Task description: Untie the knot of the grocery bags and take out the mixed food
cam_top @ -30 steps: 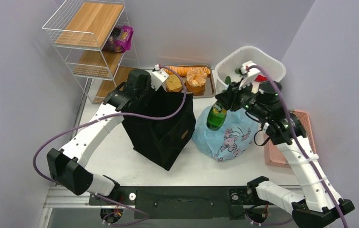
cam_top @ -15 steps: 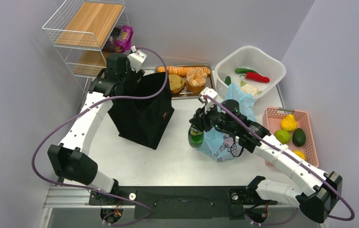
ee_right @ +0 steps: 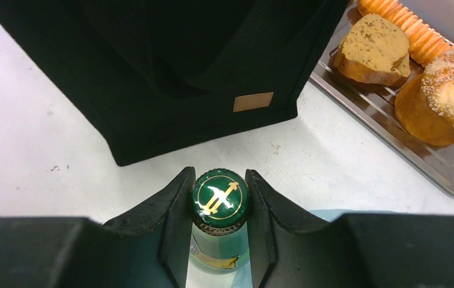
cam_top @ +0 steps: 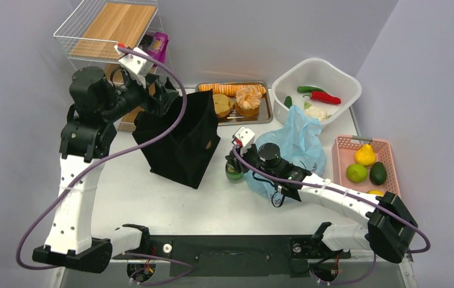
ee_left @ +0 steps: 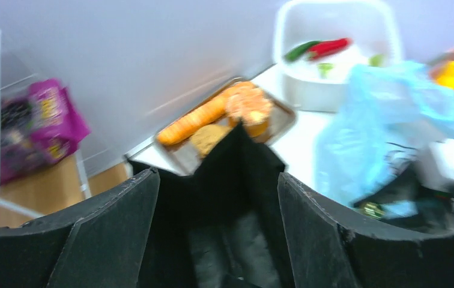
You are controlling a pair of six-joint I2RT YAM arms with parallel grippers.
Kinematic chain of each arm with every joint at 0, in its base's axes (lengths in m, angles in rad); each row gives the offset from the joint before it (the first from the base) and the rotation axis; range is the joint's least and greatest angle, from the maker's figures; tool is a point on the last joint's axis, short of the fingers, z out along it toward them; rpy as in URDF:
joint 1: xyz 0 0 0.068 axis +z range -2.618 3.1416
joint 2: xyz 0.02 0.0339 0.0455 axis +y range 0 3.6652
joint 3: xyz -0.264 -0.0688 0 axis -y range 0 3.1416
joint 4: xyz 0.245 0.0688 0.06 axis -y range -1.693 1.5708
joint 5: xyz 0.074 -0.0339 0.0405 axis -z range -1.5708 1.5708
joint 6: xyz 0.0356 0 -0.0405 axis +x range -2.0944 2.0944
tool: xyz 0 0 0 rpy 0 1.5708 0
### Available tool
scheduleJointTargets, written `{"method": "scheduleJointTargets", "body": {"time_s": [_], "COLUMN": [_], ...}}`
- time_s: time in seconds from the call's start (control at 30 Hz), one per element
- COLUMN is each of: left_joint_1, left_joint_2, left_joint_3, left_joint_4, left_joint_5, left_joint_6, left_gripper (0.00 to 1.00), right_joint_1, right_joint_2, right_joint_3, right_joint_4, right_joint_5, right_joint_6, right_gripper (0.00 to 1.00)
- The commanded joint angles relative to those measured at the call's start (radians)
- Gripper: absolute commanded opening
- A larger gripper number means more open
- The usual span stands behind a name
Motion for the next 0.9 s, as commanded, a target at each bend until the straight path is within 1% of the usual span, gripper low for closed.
{"method": "scheduleJointTargets", "body": {"time_s": [0.0,0.1,0.2,0.27,0.33,0.37,0.4,0.43,0.47,0.5,0.53,0.57,0.63,0.73,0.77,0.8,0.83,0.87], "left_joint_1": [-0.004,-0.015,-0.037,-0.041,-0.042,-0.045,-0.052,-0.059,-0.076,-0.089,-0.120,-0.138,-0.192,-0.281,-0.318,-0.335,-0.371,-0.387], "left_joint_2": [-0.041,-0.072,-0.093,-0.095,-0.092,-0.091,-0.091,-0.092,-0.093,-0.095,-0.102,-0.106,-0.124,-0.114,-0.095,-0.085,-0.061,-0.050], "left_joint_3": [-0.056,-0.126,-0.169,-0.181,-0.185,-0.185,-0.185,-0.184,-0.188,-0.190,-0.200,-0.207,-0.233,-0.254,-0.249,-0.247,-0.248,-0.253], "left_joint_4": [-0.059,-0.063,-0.061,-0.071,-0.094,-0.104,-0.132,-0.146,-0.179,-0.194,-0.216,-0.225,-0.223,-0.214,-0.219,-0.221,-0.221,-0.215], "left_joint_5": [0.297,0.351,0.339,0.326,0.317,0.316,0.315,0.310,0.309,0.302,0.289,0.279,0.267,0.283,0.289,0.292,0.291,0.289], "left_joint_6": [-0.042,-0.038,-0.017,-0.002,0.019,0.033,0.066,0.083,0.123,0.142,0.181,0.199,0.253,0.307,0.318,0.339,0.347,0.360], "left_gripper": [0.70,0.70,0.70,0.69,0.69,0.69,0.69,0.69,0.69,0.69,0.69,0.69,0.69,0.68,0.67,0.66,0.66,0.63], "right_joint_1": [0.004,0.007,0.012,0.014,0.013,0.013,0.013,0.012,0.013,0.012,0.011,0.009,0.006,-0.014,-0.039,-0.059,-0.111,-0.140], "right_joint_2": [0.003,0.024,0.036,0.040,0.041,0.036,0.032,0.019,0.010,-0.011,-0.023,-0.051,-0.097,-0.186,-0.206,-0.248,-0.267,-0.304], "right_joint_3": [-0.014,-0.049,-0.071,-0.081,-0.088,-0.089,-0.088,-0.083,-0.081,-0.071,-0.065,-0.050,-0.027,0.019,0.032,0.059,0.069,0.085], "right_joint_4": [0.349,0.382,0.415,0.420,0.409,0.400,0.379,0.367,0.338,0.320,0.284,0.265,0.217,0.128,0.101,0.036,-0.033,-0.065], "right_joint_5": [0.026,0.002,-0.002,-0.003,0.000,0.003,0.005,0.009,0.013,0.017,0.018,0.019,0.020,0.025,0.029,0.032,0.032,0.028], "right_joint_6": [-0.043,-0.050,-0.050,-0.047,-0.043,-0.041,-0.037,-0.032,-0.018,-0.011,0.002,0.007,0.036,0.088,0.116,0.132,0.163,0.176], "right_gripper": [0.00,0.00,0.00,0.03,0.16,0.31,0.40,0.54,0.59,0.67,0.70,0.76,0.82,0.85,0.85,0.85,0.86,0.86]}}
